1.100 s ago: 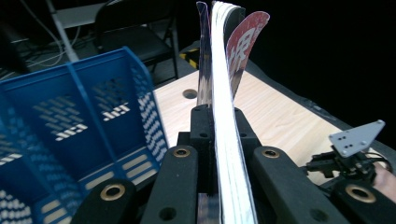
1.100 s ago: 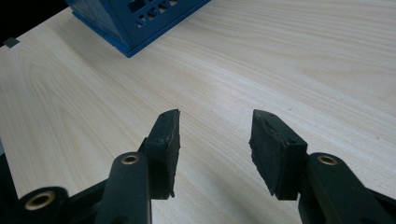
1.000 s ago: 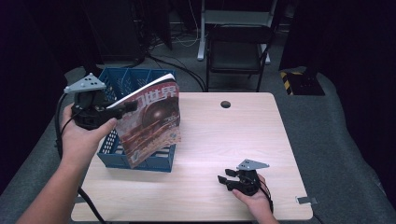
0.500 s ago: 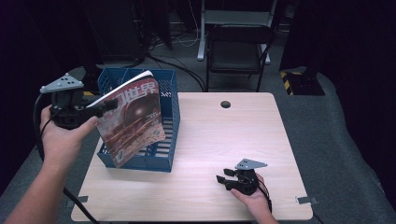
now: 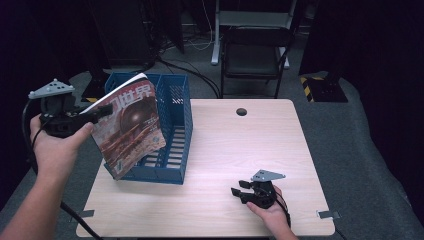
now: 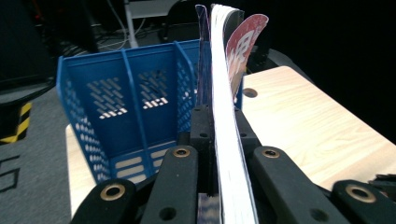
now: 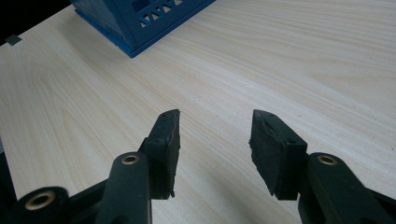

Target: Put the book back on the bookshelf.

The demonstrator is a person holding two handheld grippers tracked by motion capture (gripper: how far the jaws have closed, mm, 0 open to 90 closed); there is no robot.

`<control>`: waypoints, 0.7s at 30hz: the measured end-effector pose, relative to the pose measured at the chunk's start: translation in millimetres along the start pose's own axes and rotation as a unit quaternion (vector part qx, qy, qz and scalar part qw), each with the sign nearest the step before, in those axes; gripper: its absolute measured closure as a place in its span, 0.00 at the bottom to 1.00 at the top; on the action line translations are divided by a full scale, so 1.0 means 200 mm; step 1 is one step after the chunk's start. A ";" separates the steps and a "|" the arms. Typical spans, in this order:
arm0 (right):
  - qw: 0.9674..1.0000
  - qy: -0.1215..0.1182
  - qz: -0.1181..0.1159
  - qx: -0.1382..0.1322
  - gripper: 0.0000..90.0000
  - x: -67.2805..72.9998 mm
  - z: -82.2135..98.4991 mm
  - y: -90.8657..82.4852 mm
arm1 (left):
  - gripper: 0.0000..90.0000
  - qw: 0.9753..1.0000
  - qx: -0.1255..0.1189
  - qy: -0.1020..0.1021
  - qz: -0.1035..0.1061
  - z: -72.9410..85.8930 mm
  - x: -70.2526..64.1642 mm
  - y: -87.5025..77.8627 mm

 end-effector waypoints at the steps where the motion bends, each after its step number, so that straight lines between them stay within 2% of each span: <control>1: 1.000 0.000 -0.001 0.001 0.58 0.00 0.00 0.00 | 0.93 1.000 0.000 -0.002 -0.004 0.00 0.01 0.00; 9: 1.000 -0.002 -0.001 0.003 0.58 0.00 0.00 0.00 | 0.93 1.000 -0.007 -0.014 -0.025 0.01 0.07 0.00; 21: 1.000 0.000 -0.002 -0.003 0.58 0.00 -0.01 -0.01 | 0.93 0.998 -0.022 -0.027 -0.049 0.00 0.14 0.06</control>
Point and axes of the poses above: each handheld gripper's, and its own axes: y roughly forward along the jaws, z roughly out of its underside, x roughly to its left, the point moved 10 cm from there along y, roughly forward along the jaws, and after that the axes turned 8 degrees about z, right-handed, at the moved point
